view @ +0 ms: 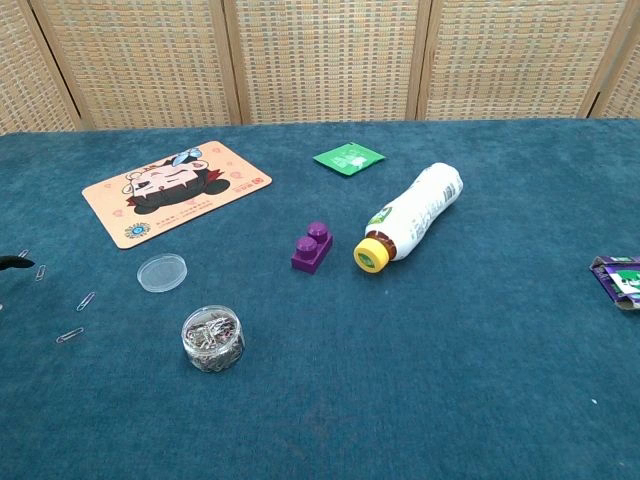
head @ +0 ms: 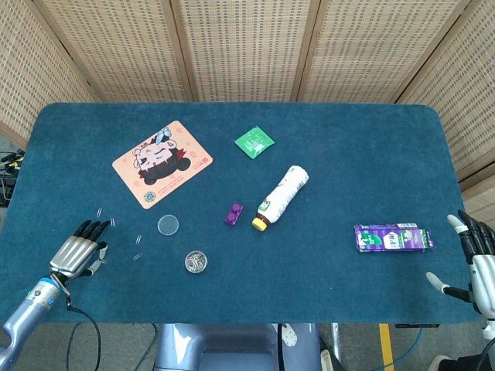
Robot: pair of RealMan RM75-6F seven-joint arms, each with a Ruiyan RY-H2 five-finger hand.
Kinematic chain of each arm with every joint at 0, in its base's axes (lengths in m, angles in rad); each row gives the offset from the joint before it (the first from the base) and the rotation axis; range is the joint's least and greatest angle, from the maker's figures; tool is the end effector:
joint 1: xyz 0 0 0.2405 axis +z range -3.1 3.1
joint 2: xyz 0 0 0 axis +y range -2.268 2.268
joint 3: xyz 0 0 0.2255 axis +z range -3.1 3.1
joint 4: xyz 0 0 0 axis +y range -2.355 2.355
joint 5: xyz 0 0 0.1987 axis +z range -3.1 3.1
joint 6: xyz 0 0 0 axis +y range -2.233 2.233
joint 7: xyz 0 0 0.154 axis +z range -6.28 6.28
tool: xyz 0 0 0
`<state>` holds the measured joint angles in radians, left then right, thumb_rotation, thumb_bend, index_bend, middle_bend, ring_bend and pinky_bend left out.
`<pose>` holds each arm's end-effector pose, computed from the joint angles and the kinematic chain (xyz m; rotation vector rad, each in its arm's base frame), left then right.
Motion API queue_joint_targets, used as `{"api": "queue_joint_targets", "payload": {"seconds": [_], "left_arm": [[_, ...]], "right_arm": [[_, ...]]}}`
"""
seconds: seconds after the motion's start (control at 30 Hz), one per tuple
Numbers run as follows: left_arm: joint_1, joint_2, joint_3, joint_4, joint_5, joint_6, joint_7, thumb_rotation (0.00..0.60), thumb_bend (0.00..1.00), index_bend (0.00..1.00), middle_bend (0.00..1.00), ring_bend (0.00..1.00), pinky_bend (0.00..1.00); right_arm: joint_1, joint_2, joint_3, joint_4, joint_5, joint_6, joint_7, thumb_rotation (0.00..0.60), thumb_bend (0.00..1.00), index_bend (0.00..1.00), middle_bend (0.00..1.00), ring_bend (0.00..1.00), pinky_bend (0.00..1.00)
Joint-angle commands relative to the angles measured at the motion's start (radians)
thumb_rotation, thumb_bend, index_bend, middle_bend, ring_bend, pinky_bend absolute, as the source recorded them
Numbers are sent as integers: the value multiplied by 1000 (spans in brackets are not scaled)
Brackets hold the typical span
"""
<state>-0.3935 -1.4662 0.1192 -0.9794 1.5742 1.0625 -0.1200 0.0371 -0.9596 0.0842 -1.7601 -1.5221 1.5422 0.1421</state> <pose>-0.3294 0.2521 0.0394 -1.9212 -0.8816 -0.5490 -0.2604 -0.1799 0.1988 1.2934 -0.9475 1.0488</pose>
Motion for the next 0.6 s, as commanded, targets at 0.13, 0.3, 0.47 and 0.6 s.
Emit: {"api": "queue_joint_targets", "payload": {"seconds": [0.13, 0.3, 0.47, 0.6], "left_arm": [[-1, 17, -11, -23, -1, 17, -2, 600, 464, 687, 0, 0, 0], [-6, 41, -22, -63, 1, 36, 4, 600, 464, 688, 0, 0, 0], [-14, 63, -36, -112, 0, 48, 15, 600, 465, 688, 0, 0, 0], [-33, 85, -60, -179, 5, 67, 24, 600, 467, 688, 0, 0, 0]], "right_arm": [[-1, 1, 0, 0, 0, 1, 1, 600, 0, 48, 0, 0, 0], [-1, 3, 1, -1, 1, 1, 6, 600, 0, 48, 0, 0, 0], [-2, 5, 1, 0, 1, 3, 11, 600, 0, 48, 0, 0, 0], [-2, 6, 2, 0, 3, 3, 15, 600, 0, 48, 0, 0, 0]]}}
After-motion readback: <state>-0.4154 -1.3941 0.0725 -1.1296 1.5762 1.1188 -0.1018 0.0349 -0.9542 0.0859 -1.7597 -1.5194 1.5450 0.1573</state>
